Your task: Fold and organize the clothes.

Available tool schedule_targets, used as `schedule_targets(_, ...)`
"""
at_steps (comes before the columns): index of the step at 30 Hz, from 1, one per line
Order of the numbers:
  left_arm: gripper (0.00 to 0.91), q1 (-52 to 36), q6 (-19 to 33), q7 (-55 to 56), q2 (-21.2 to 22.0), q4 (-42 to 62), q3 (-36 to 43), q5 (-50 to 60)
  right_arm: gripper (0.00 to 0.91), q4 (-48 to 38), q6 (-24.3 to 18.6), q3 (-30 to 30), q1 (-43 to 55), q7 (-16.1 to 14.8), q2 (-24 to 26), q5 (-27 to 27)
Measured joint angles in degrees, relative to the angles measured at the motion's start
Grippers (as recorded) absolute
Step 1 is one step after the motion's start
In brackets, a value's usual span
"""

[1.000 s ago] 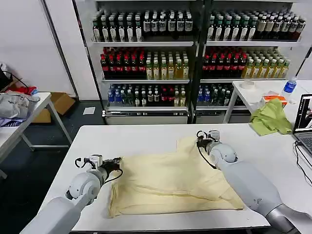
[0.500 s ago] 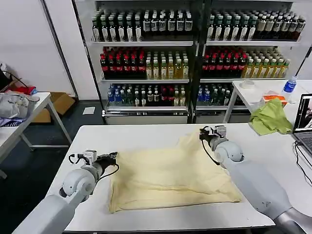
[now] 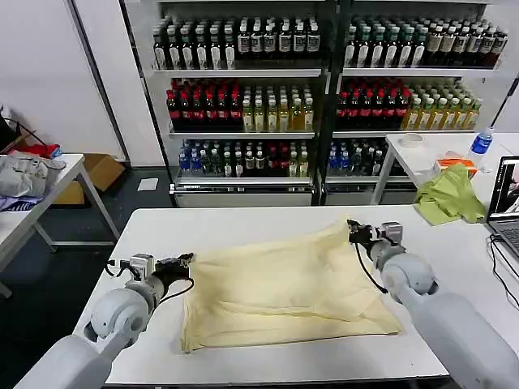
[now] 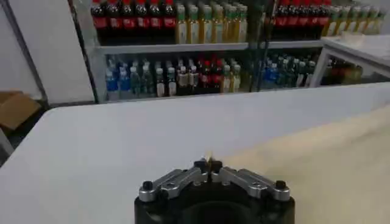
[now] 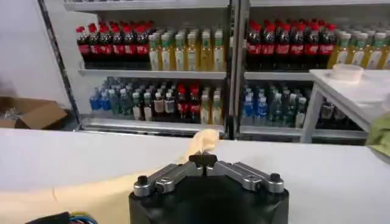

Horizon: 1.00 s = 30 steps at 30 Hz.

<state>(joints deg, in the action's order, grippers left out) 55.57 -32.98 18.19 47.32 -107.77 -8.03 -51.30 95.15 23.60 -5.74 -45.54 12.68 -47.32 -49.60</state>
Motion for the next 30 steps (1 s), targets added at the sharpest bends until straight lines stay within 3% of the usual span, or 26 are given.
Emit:
schedule_targets(14, 0.02, 9.85, 0.34, -1.82, -0.36, -6.27, -3.54, 3.81, 0.0, 11.44, 0.7, -9.6, -18.61, -0.48, 2.28, 4.11)
schedule_targets(30, 0.02, 17.09, 0.37, -3.42, -0.05, -7.79, -3.96, 8.39, 0.0, 14.03, 1.75, -13.67, -29.0, -0.13, 1.5, 6.7)
